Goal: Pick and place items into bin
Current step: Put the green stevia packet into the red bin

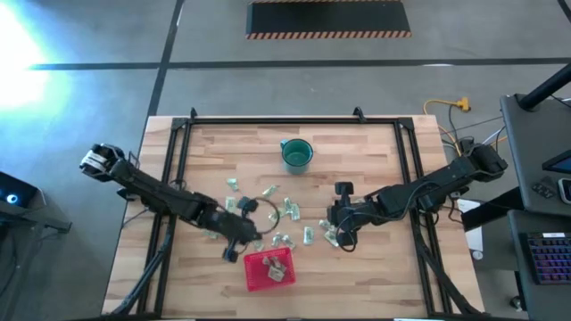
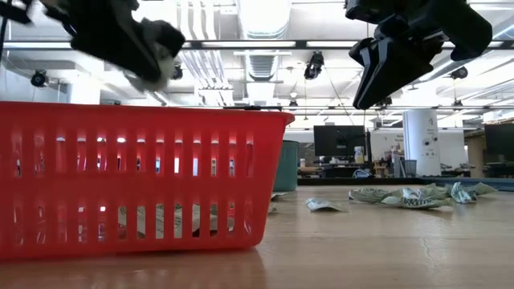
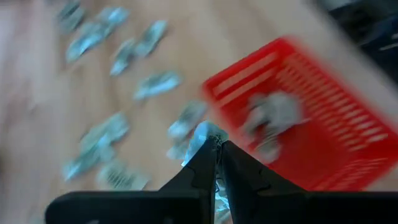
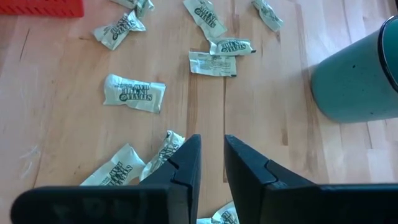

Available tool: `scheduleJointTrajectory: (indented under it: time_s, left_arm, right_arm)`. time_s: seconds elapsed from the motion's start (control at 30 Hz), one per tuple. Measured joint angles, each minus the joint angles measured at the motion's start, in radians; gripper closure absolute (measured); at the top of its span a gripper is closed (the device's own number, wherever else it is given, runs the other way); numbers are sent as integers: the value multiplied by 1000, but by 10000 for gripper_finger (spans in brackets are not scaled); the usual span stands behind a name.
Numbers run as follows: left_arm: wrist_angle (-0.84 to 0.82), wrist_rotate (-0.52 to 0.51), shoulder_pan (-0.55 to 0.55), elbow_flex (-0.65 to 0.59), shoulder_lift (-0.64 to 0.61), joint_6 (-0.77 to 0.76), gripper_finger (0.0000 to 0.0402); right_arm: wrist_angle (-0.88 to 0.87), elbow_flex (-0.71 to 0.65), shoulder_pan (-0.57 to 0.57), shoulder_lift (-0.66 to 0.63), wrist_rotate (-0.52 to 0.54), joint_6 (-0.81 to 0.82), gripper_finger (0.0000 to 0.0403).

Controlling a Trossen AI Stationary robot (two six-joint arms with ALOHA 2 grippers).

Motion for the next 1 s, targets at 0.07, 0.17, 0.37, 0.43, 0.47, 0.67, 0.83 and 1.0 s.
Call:
scheduleJointTrajectory:
  time_s: [0.07, 0.17, 0.37, 0.43, 0.47, 0.67, 0.83, 1.0]
  left_arm:
    - [57, 63, -18, -1, 6, 45, 396]
    - [114, 141, -38, -4, 18, 89, 396]
    - [192, 269, -44, -15, 86, 121, 396]
    - [193, 297, -44, -15, 120, 121, 396]
    - [188, 301, -44, -13, 136, 121, 396]
    - [190, 302, -43, 19, 192, 121, 396]
    - [193, 302, -43, 32, 197, 120, 395]
    - [192, 301, -43, 32, 197, 119, 390]
  right_arm:
    - [0, 0, 0, 0, 0, 0, 342]
    - [0, 0, 0, 0, 0, 0, 345]
    - [1, -2, 0, 0, 0, 3, 342]
    - [2, -2, 0, 0, 0, 3, 340]
    - [3, -2, 0, 0, 0, 3, 340]
    - [3, -3, 0, 0, 0, 3, 344]
    - [3, -5, 0, 0, 0, 3, 344]
    - [1, -8, 0, 0, 0, 26, 339]
